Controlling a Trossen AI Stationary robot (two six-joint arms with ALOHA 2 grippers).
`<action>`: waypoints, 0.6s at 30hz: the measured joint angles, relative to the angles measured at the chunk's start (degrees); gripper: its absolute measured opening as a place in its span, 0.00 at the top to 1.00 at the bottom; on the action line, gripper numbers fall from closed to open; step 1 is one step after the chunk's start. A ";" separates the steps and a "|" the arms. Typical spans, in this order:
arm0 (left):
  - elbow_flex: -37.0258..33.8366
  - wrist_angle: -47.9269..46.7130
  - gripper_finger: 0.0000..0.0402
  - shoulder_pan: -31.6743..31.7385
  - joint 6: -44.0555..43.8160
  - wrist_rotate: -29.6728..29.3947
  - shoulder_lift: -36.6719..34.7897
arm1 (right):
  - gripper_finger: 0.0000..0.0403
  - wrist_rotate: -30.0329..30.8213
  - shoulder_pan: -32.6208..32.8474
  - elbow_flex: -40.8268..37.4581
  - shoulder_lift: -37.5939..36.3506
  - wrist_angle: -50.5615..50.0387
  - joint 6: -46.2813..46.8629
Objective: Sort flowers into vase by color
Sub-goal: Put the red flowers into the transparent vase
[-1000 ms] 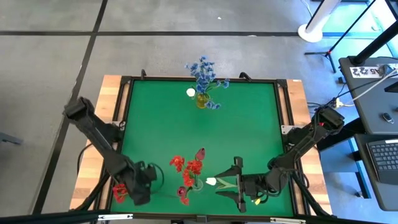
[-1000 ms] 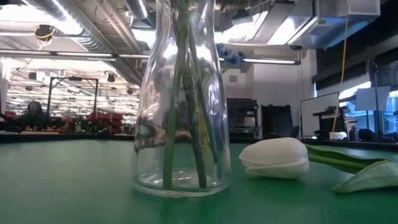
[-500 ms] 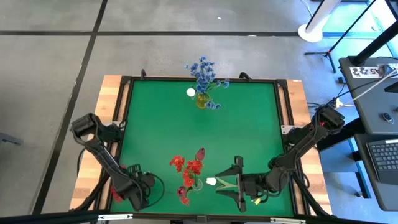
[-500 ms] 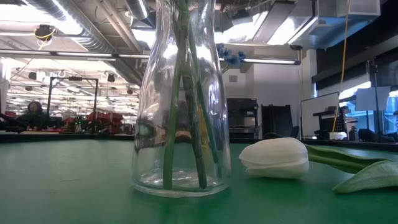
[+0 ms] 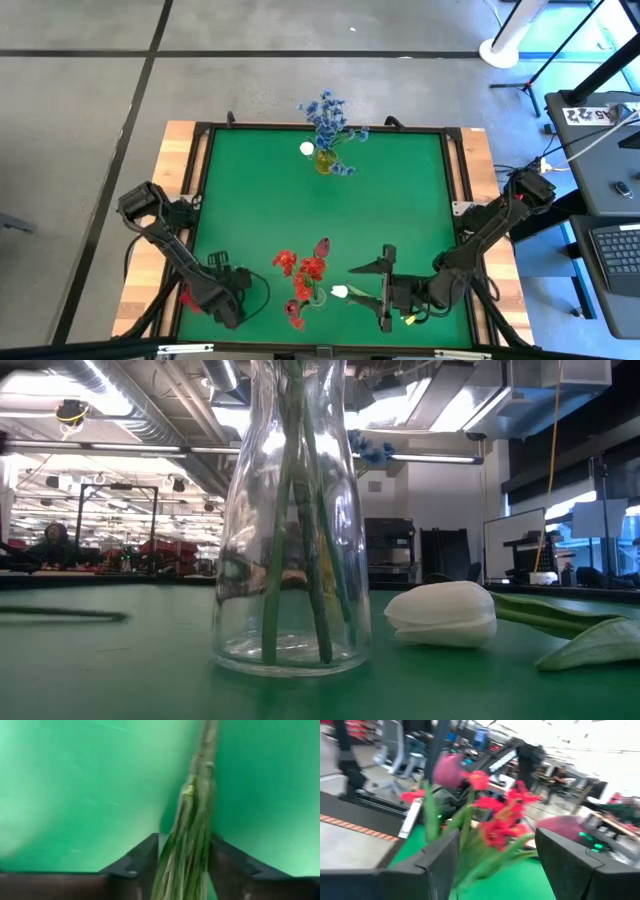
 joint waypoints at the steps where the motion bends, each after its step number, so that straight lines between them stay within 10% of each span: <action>1: 0.00 -1.46 0.68 0.87 0.41 -0.65 0.00 | 0.36 1.64 0.35 0.00 -0.84 -0.43 -0.74; 8: 2.54 -13.83 0.97 6.01 3.55 -11.88 0.00 | 0.36 13.32 4.34 0.02 -9.16 -9.44 -2.15; 18: 5.49 -15.16 0.97 15.79 22.58 -19.28 -0.25 | 0.36 6.80 -5.66 0.03 -17.74 -51.24 26.72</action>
